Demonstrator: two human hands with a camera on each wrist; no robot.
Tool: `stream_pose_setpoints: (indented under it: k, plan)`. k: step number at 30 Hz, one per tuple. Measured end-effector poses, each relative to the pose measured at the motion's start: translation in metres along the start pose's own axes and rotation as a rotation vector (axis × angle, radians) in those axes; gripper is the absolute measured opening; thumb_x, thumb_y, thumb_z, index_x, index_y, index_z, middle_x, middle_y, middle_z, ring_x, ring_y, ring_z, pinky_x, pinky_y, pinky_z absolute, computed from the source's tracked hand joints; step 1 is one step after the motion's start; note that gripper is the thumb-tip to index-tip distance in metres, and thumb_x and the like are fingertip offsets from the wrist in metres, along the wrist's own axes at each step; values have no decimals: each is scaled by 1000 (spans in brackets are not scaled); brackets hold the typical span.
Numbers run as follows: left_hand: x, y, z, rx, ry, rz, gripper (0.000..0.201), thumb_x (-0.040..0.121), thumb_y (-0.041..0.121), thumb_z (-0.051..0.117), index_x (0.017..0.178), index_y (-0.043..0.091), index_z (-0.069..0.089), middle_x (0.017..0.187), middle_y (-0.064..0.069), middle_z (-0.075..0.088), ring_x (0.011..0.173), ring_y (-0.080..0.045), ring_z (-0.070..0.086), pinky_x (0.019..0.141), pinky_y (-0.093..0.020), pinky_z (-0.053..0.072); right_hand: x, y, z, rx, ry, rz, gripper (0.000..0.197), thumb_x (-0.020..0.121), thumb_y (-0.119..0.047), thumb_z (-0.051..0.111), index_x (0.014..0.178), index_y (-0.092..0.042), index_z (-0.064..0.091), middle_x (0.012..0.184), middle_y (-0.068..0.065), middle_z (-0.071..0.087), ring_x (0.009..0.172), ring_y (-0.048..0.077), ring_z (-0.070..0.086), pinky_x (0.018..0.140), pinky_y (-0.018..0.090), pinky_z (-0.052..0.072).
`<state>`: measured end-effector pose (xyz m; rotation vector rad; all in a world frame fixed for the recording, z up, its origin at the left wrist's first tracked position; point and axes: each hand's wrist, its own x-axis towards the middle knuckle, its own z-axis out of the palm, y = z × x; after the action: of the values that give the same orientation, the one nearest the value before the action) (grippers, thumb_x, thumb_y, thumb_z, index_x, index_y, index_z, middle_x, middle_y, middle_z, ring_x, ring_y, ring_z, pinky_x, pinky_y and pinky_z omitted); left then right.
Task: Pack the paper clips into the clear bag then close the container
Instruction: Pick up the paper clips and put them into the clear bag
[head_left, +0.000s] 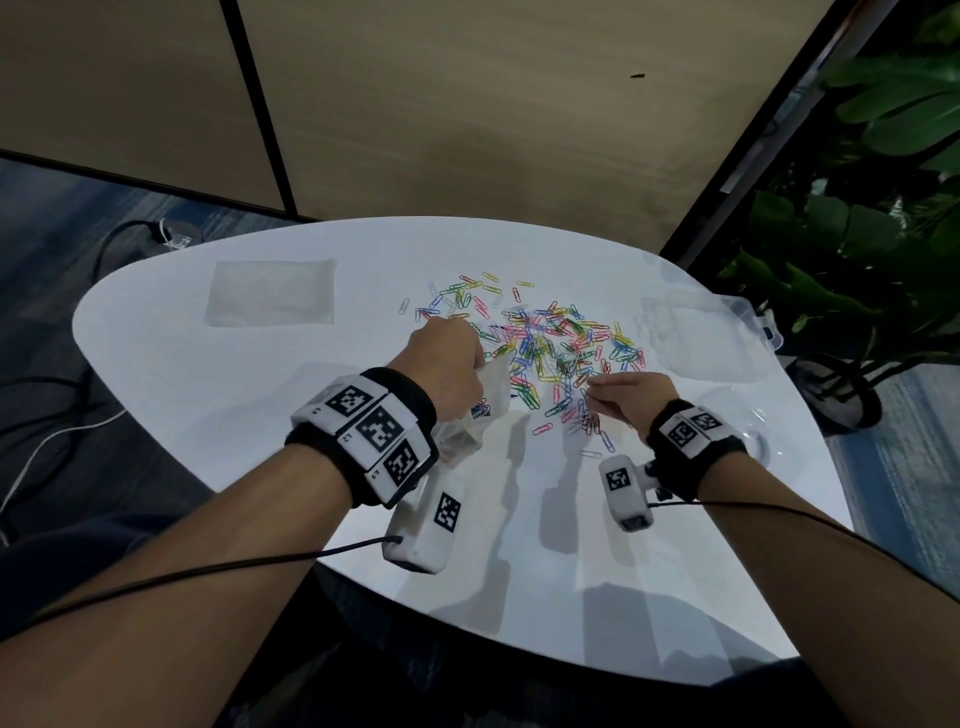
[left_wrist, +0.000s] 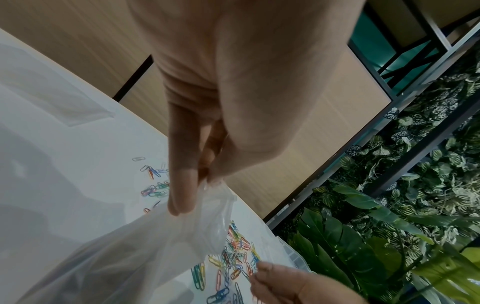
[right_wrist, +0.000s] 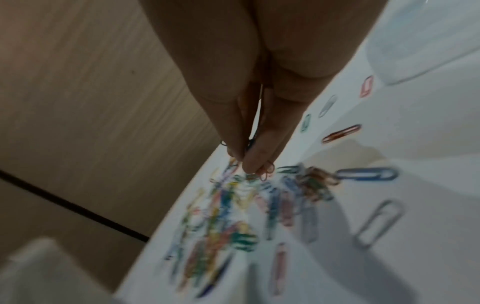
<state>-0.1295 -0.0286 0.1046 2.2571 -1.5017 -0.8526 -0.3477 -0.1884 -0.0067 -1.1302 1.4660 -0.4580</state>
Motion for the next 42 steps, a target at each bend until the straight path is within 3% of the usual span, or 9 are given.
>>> stream_pose_setpoints:
  k: [5,10,14,20,22,27,29,34,42]
  plan:
    - [0,0,0,-30,12,-12,30,85,-6,50,95,1,77,87,-18,73,87,-32,73,83,-41,61,-49,-37,36,449,-358,39,19,87,7,64,106,7,66,100,19,74,93,24,73,74,22,59]
    - [1,0,5,-46,50,-6,15,86,-1,57,82,2,71,69,-7,60,90,-31,72,75,-33,57,-81,-36,75,411,-513,97,25,90,9,58,114,13,61,103,22,72,93,24,72,76,22,59]
    - [1,1,10,-75,70,12,20,87,1,58,94,8,76,97,-10,70,94,-26,66,77,-30,53,-89,-29,91,171,-435,-25,31,89,14,55,119,15,59,113,31,66,81,25,71,73,22,60]
    - [1,2,11,-57,32,26,22,86,-2,59,72,13,68,78,-9,66,86,-32,66,66,-27,48,-91,-28,93,-518,-274,-428,15,86,-2,66,95,-6,78,71,-3,71,58,-3,61,64,14,52]
    - [1,2,10,-53,26,15,24,84,-3,59,70,14,66,67,-1,58,77,-26,61,65,-28,46,-96,-32,93,-656,-326,-503,21,87,0,60,91,-10,78,69,-5,69,61,2,61,64,19,49]
    - [1,-3,5,-76,36,-4,26,86,-5,53,92,4,76,84,-14,73,81,-30,73,80,-40,62,-85,-51,71,-153,-314,-353,25,86,13,55,96,1,74,93,15,74,85,29,73,76,35,62]
    - [0,-6,2,-76,31,-4,27,85,-6,49,85,3,74,90,-20,75,78,-31,75,78,-43,63,-59,-47,47,-340,-182,-355,26,84,-1,70,107,-12,72,106,8,71,93,29,70,80,40,61]
    - [0,-7,0,-55,13,-12,27,89,-4,50,92,2,76,89,-17,76,72,-26,76,78,-39,63,-16,7,0,-1197,-71,12,121,59,-43,91,153,-17,20,155,17,23,136,35,42,109,47,41]
    - [0,-11,0,-3,7,-8,26,83,-5,48,82,10,68,89,-23,75,82,-34,75,78,-44,63,11,39,34,-860,94,-178,72,65,-37,83,129,-21,56,118,10,65,108,25,62,96,36,52]
